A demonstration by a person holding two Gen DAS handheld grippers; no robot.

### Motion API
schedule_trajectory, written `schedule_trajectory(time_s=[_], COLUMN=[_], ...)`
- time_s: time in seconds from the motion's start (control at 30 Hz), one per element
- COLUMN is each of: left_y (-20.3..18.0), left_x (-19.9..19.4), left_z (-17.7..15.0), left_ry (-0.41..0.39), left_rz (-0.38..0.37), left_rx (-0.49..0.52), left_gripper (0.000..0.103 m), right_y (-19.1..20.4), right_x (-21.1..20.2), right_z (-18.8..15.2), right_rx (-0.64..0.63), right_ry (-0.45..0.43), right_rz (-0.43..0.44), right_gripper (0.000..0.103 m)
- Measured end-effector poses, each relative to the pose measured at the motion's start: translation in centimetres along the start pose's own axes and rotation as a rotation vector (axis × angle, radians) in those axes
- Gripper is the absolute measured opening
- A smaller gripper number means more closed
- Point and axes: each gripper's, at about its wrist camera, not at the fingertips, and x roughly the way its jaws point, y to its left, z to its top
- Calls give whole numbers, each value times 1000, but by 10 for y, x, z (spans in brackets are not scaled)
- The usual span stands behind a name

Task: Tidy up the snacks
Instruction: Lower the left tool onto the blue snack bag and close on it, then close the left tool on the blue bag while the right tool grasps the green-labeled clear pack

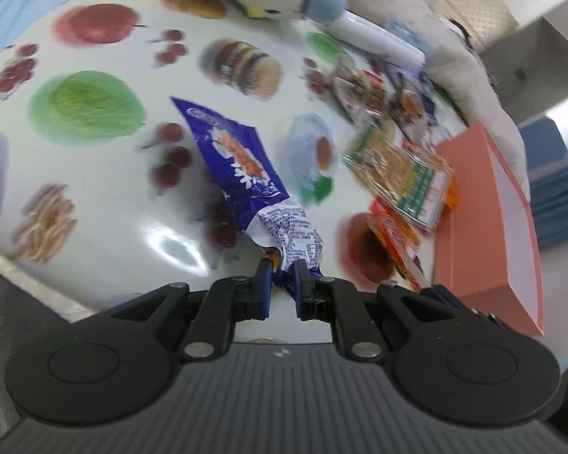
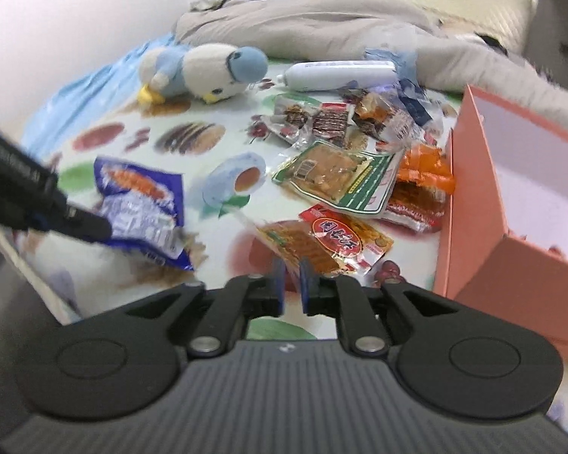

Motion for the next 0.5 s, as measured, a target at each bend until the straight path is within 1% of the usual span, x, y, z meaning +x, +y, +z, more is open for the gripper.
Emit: schedule_trajectory(time_s=[0.07,0.1,0.13,0.17,0.2,0.23,0.27,0.33,0.37,0.4,0.5], left_y=[4,5,7,7,8,9,9,6,6,5,7], left_x=[-2,-3,-2,0,2,4,6,6,6,7,11], left_z=[2,3,4,5,6,7,8,8,8,9,11], left_ry=[-8,-12,-8,-6,-3,3,5,-7,-11,-16,-25], left_rz=[13,18,24,30,34,38,38,42,42,44,53], left_rx=[-11,-17,-25,-34,-44,-53,-58,-59,-60,-66,-90], left_gripper=[14,15,22,37,47,67,75,78,82,83,85], right_y=[-6,-8,-10,-11,-14,-16,-18,-23,-25,-25,-28], right_x=[1,1,2,3,4,6,8,13,16,19,33], right_z=[2,3,3,4,5,5,6,7,7,8,9], right_rx=[54,72,88,101,120,144,166,224,249,272,340], right_ry=[-7,-14,-21,-27,-29,-26,-26,-28,-30,-34,-32], right_rz=[15,18,22,29,41,58,76,113,128,138,156], right_gripper=[47,53,56,56,56,56,56,56,56,56,56])
